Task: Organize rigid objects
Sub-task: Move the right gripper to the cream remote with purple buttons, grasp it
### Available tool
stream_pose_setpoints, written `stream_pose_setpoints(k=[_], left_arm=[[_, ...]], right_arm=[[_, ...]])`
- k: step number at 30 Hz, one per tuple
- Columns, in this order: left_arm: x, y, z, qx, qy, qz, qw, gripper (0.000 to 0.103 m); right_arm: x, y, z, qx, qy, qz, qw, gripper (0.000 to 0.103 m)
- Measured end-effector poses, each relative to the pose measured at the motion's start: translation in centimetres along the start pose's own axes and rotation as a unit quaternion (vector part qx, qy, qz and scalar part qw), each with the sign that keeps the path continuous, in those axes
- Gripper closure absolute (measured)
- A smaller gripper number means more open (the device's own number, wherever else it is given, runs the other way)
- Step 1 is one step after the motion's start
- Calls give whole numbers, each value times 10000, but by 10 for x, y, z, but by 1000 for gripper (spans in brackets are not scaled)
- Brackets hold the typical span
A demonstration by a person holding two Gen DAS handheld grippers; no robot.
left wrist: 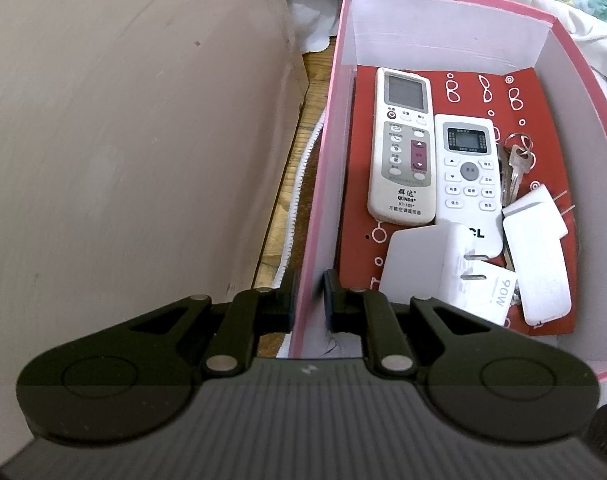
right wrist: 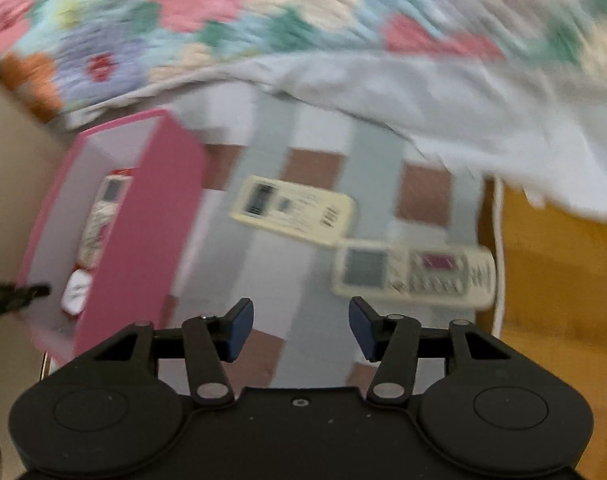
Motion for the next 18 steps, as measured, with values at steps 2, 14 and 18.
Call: stream_pose_setpoints(k=[2,14,18], left_arm=[[1,0,0,-5,-15,-5,10000,90],[0,0,0,-14,62,28,10000,90],[1,1,0,-37,70,48,10000,90]], right_arm=[[20,11,-2,-17,596,16,9982,37],[85,55,-1,290,2449,-101,9691,29],[97,62,14,483,2740,-377,9598,26]])
Point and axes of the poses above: each gripper's, at about its wrist camera, not at the fingertips, and y roughly the way its jaws point, x to its right, z to its top, the point moved 8 cm from there along y, roughly the way its jaws point, and after that the axes turned 4 degrees about z, right-handed, at the moved point
